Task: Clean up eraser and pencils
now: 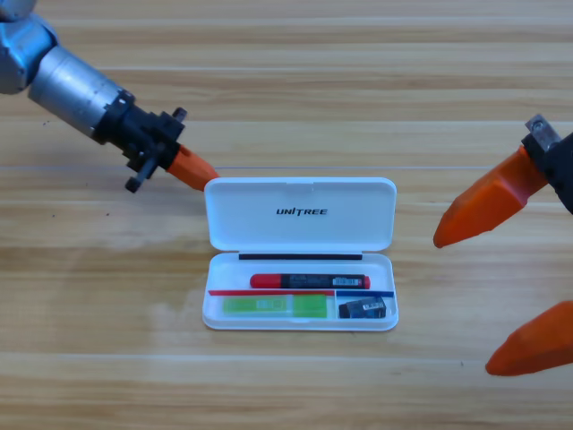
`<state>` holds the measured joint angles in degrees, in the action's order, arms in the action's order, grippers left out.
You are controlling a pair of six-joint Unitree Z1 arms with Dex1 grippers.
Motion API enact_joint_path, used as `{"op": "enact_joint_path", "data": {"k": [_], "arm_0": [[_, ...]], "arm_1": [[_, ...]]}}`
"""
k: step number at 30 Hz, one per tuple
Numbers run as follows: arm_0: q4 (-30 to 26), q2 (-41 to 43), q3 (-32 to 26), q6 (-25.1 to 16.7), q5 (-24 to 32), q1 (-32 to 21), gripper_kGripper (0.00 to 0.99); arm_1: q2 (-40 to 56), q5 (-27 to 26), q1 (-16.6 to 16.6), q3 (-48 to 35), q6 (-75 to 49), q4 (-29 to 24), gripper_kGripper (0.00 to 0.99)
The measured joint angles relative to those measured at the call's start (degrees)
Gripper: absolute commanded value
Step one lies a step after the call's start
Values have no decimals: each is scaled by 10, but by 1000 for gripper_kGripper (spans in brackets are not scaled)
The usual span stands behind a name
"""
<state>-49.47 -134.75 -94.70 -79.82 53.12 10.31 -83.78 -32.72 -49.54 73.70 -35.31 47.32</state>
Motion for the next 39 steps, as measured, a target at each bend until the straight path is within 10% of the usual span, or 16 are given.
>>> {"op": "enact_joint_path", "data": {"k": [39], "arm_0": [[16,-1,10,48,0,67,0]], "arm_1": [[-1,-2,0,0,0,0,930]]}}
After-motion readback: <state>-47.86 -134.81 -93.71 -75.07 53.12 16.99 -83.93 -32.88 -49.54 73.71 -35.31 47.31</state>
